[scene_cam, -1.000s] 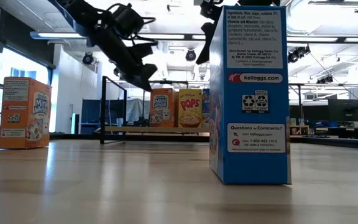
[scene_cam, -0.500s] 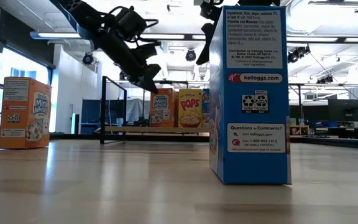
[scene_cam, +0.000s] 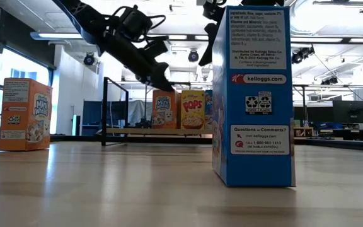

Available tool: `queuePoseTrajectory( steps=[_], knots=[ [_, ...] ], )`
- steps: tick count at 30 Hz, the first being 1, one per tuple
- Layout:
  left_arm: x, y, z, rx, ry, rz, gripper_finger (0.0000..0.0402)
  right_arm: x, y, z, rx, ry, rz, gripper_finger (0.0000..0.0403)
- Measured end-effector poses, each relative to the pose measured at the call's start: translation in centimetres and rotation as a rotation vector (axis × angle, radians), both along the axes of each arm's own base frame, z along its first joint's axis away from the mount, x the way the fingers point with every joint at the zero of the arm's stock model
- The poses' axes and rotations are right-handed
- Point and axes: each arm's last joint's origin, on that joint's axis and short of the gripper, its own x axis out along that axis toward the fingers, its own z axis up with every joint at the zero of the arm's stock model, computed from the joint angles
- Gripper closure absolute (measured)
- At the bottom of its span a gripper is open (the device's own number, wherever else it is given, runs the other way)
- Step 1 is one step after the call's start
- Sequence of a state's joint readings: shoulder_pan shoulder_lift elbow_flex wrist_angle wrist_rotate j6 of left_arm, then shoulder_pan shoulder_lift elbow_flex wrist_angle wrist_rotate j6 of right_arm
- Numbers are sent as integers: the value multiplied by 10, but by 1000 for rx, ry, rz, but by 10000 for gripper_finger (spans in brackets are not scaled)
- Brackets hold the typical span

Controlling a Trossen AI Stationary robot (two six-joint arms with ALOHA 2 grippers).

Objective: Stack cereal on shelf
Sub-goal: Adjust the cereal boxes on the shelf

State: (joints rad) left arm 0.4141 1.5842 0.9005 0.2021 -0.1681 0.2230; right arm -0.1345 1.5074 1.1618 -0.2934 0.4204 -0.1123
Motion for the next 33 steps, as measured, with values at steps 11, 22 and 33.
queuePoseTrajectory(
  steps=[11,22,33],
  knots=[
    [8,6,-8,30,-43,29,401,0,0,0,3,2,4,403],
    [8,12,-5,41,-88,47,401,0,0,0,4,1,3,403],
    [3,5,5,40,-72,34,401,-1,0,-1,-1,16,8,403]
  ],
)
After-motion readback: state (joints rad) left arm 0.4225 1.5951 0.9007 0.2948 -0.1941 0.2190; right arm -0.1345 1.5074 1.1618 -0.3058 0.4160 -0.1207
